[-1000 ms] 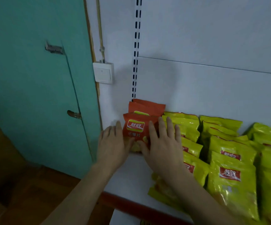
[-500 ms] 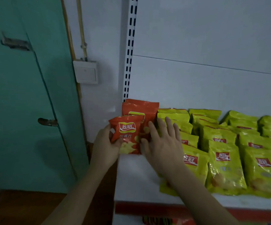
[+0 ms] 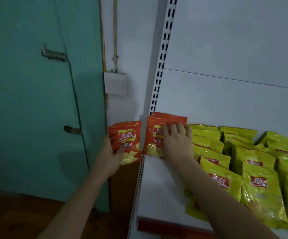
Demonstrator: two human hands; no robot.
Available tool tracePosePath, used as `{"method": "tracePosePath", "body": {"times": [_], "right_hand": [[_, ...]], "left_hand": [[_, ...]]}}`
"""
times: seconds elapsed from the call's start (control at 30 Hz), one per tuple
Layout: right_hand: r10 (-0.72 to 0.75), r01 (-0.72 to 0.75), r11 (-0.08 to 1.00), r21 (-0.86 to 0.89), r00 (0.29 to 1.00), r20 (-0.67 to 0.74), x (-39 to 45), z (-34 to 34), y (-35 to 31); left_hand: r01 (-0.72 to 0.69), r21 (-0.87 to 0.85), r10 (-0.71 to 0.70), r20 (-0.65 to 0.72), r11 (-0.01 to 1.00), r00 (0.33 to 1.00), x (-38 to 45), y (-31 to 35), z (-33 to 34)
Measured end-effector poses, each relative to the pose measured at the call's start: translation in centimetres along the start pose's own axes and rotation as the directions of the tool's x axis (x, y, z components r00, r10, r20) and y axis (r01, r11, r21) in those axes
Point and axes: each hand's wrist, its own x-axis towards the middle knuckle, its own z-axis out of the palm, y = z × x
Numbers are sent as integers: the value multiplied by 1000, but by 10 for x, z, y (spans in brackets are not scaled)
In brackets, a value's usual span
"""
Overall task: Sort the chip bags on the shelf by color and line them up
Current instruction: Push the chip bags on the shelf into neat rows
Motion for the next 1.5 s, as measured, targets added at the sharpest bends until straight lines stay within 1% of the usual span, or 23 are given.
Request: {"method": "tracePosePath", "body": {"times": [0.07,0.17,0.3,0.33,0.4,0.53,0.6,0.7,0.73,0.8,0.87,0.93,0.97,1.03,1.1,1.17,1.2,1.27,1.3,1.33,1.37,1.43,1.5], "right_hand": [[16,-16,1000,8,1000,-10,3,1,1],[49,-49,999,13,999,6,10,-4,2],[-21,23,999,38,998,-58,11,-8,2],[-27,32,996,79,997,-67,11,-12,3],[-33,53,970,236,996,-85,11,-24,9],[-110,160,812,561,986,-122,10,-57,31],[-162,226,739,635,974,-158,7,-72,33],[-140,225,705,673,974,-179,4,-70,17],[-121,224,692,687,973,-196,2,-64,11],[-97,230,674,702,970,-225,-2,-53,2],[-71,234,670,705,965,-252,0,-49,6],[6,176,698,694,968,-251,7,-45,19],[52,129,740,660,968,-247,13,-41,28],[87,35,862,506,973,-216,26,-32,44],[44,-3,948,319,991,-123,38,-23,50],[-30,34,980,195,999,-24,45,-21,44],[-60,57,985,166,998,17,48,-20,39],[-111,103,982,161,993,42,55,-18,30],[-129,120,974,195,991,35,57,-18,28],[-134,122,955,270,991,28,58,-19,27],[-132,115,917,383,991,19,59,-22,26],[-102,72,800,596,995,16,59,-36,28],[-84,39,720,693,996,32,57,-55,36]], "left_hand": [[3,14,-2,-21,1000,1000,-1,0,1],[29,-20,-29,-31,999,999,-2,3,2],[92,-62,-95,-52,994,994,0,6,5],[94,-60,-98,-72,994,993,1,7,5],[77,-41,-81,-112,996,990,3,13,0],[63,-24,-66,-144,998,987,8,27,-10],[72,-91,-81,-102,993,991,8,33,-8],[100,-365,-84,58,926,995,-1,49,6],[81,-384,-49,91,920,995,-4,52,11],[17,-326,25,122,945,992,-8,54,21],[-28,-249,45,64,968,997,-9,52,23],[-47,-245,44,-18,968,999,-6,46,18],[-50,-244,39,-51,968,998,-4,43,15],[-53,-225,31,-98,973,995,-3,38,9],[-35,-217,7,-127,976,992,-2,33,6],[-19,-198,-11,-149,980,989,-2,29,3],[-15,-183,-15,-160,983,987,-2,26,1],[-9,-146,-18,-180,989,984,-3,22,-3],[-7,-137,-20,-195,991,981,-3,20,-6],[-9,-141,-22,-215,990,976,-3,18,-10],[-12,-139,-21,-240,990,971,-2,15,-15],[-18,-111,-16,-293,994,956,0,12,-25],[-20,-99,-14,-327,995,945,3,9,-36]]}}
